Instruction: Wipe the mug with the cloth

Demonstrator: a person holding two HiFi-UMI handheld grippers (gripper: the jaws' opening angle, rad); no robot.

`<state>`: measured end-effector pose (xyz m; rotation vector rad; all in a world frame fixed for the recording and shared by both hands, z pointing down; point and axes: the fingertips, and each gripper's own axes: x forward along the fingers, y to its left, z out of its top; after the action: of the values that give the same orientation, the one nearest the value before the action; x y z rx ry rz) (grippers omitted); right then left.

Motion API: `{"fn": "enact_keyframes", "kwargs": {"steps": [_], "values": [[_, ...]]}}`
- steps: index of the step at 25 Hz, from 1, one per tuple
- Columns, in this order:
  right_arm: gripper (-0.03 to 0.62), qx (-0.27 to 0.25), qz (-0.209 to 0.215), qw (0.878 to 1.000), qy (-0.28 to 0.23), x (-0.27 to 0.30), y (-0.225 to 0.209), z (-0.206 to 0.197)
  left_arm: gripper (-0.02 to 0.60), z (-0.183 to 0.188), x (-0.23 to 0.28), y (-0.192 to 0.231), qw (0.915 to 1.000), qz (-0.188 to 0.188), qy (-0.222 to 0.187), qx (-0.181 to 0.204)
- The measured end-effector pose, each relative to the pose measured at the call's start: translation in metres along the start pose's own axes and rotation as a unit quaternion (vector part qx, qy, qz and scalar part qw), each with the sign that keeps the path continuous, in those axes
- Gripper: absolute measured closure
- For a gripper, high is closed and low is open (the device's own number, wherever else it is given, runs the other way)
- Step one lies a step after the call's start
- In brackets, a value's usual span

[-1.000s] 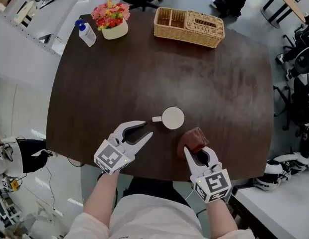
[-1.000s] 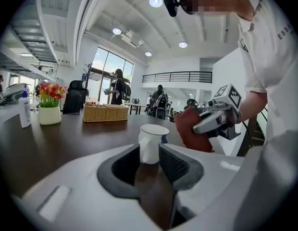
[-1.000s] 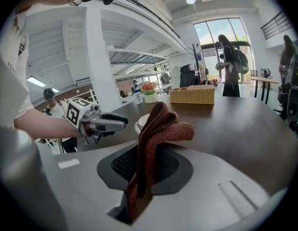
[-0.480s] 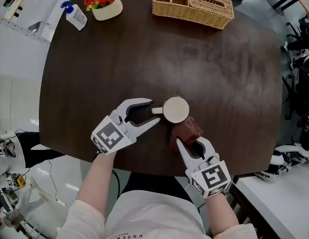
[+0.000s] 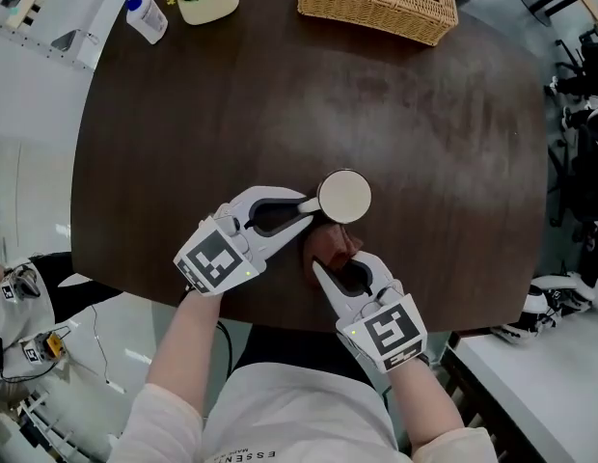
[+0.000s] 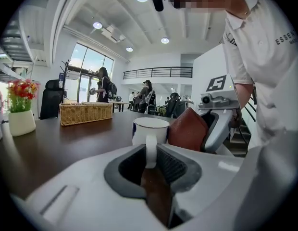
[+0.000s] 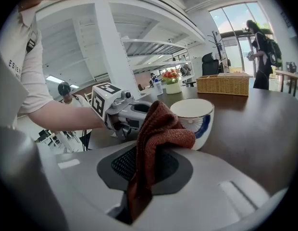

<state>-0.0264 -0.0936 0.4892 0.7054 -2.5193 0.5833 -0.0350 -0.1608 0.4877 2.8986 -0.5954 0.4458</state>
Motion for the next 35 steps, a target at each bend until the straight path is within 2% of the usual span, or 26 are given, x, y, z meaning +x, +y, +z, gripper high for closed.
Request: {"fn": "enact_keyframes", "kwargs": {"steps": [10,15,24,30,35], "values": [[0.511,-0.007,0.023,1.000,0.014,0.022,-0.002,0.006,0.503,0.001,0.003,0.004,1.0000,-0.004,-0.006,0.003],[0.511,-0.009,0.018,0.999,0.029,0.023,-0.015,-0.002,0.503,0.000,0.003,0.005,0.9999,-0.010,-0.007,0.005],[0.508,0.033,-0.033,0.998,0.042,-0.010,-0.066,-0.022,0.505,-0.001,0.004,-0.001,0.9989,-0.034,0.007,0.033],[0.510,0.065,-0.082,0.994,0.038,-0.027,-0.100,-0.026,0.506,0.001,0.004,0.001,0.9988,-0.042,0.001,0.025],[0.510,0.059,-0.120,0.990,0.032,-0.039,-0.125,-0.014,0.508,-0.004,0.003,-0.001,0.9987,-0.048,0.003,0.019]]}}
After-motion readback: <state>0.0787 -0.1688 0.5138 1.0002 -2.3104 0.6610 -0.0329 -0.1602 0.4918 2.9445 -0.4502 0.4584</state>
